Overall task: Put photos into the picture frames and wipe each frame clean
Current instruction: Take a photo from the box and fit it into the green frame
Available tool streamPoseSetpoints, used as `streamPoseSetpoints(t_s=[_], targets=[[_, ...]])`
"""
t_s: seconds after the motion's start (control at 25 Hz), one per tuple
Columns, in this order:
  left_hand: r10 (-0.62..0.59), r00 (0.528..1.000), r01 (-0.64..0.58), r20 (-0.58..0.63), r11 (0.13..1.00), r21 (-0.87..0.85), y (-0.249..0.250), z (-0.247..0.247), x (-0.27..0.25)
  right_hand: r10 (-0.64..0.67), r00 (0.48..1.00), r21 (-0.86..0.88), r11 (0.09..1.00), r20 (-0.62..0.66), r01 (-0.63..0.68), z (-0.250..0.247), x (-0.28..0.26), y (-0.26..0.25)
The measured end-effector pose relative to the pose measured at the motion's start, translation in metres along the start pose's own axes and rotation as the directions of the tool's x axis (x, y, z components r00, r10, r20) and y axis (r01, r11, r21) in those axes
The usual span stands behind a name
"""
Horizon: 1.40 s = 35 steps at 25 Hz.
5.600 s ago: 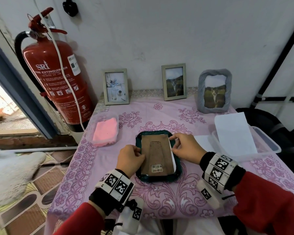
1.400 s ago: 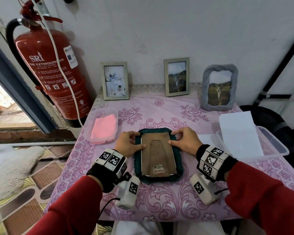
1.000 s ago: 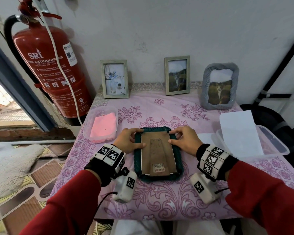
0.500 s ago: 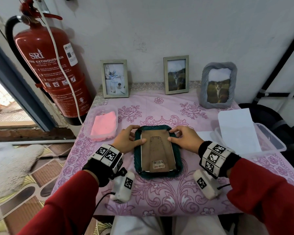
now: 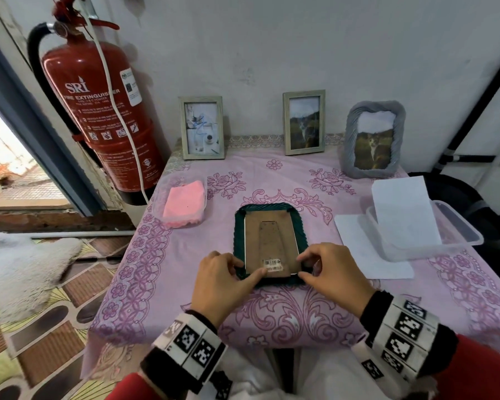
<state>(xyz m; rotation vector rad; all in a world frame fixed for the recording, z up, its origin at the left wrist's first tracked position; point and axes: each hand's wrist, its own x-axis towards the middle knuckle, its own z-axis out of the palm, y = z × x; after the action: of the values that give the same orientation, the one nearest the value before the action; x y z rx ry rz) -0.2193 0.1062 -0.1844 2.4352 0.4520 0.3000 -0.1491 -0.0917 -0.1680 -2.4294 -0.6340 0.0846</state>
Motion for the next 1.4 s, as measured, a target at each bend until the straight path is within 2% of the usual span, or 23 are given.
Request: streamPoseSetpoints(t_s=[0.12,0.4,0.6,0.8,1.16,1.4], targets=[[-0.048,0.998,0.049,-0.05,0.999,0.017,0.0,0.009,-0.005,0.028,0.996,0.017,1.0,-0.083,-0.026,0.007,-0.004,-0.002],[-0.063,0.987,0.052,-0.148,0.995,-0.079,0.002,0.016,-0.015,0.084,0.988,0.138,0.988,-0.131,-0.066,0.011,-0.007,0.0],[-0.053,0.99,0.028,-0.128,0.981,-0.191,0.0,0.017,-0.017,0.097,0.984,0.241,0.969,-0.15,-0.059,0.011,-0.01,0.003],[0.008,0.992,-0.04,-0.124,0.964,-0.261,-0.003,0.017,-0.017,0.047,0.985,0.271,0.963,-0.166,0.0,0.012,-0.014,0.002],[0.02,0.997,-0.045,-0.081,0.947,-0.318,-0.005,0.013,-0.011,0.0,0.987,0.278,0.96,-0.159,0.045,0.01,-0.014,0.001],[0.06,0.997,-0.069,-0.039,0.954,-0.292,-0.005,0.011,-0.01,-0.029,0.989,0.26,0.963,-0.148,0.067,0.009,-0.015,-0.001]])
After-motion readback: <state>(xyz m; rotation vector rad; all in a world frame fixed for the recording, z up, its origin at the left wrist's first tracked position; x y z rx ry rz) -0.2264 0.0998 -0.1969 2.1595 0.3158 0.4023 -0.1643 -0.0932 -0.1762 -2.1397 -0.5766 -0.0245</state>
